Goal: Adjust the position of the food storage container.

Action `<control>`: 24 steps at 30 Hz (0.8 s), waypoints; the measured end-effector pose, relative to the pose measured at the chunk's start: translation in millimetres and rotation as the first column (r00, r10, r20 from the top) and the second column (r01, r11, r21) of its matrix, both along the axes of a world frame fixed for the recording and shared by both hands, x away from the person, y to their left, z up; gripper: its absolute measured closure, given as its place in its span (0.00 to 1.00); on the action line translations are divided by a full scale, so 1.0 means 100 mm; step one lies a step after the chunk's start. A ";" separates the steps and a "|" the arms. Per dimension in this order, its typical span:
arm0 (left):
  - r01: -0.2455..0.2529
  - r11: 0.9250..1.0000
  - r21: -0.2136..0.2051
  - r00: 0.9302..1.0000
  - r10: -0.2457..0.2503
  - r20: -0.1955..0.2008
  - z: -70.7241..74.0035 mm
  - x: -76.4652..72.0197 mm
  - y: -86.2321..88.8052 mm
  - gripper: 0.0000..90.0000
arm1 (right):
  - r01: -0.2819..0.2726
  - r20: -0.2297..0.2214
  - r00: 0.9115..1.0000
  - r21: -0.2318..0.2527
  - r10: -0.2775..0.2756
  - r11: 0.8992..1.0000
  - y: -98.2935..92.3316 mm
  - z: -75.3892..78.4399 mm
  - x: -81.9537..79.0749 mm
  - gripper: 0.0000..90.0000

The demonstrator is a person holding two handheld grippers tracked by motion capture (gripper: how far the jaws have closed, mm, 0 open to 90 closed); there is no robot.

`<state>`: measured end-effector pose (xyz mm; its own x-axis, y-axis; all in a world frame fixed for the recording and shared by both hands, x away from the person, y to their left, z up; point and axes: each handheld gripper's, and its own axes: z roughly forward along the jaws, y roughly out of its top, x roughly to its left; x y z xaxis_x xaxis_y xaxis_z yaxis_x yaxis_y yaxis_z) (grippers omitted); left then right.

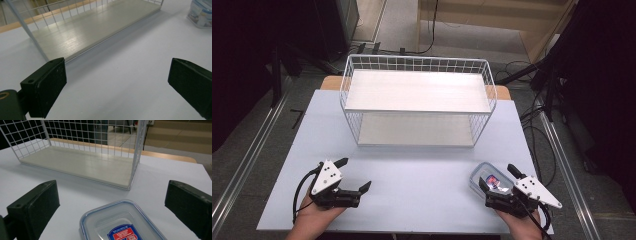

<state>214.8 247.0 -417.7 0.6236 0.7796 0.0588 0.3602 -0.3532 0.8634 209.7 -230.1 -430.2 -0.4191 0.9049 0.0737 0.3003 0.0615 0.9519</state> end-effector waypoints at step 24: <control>0.004 1.000 -0.031 1.000 -0.005 -0.010 -0.02 0.05 0.00 0.02 | 0.014 -0.017 1.000 -0.005 -0.014 1.000 -0.08 -0.03 -0.02 0.01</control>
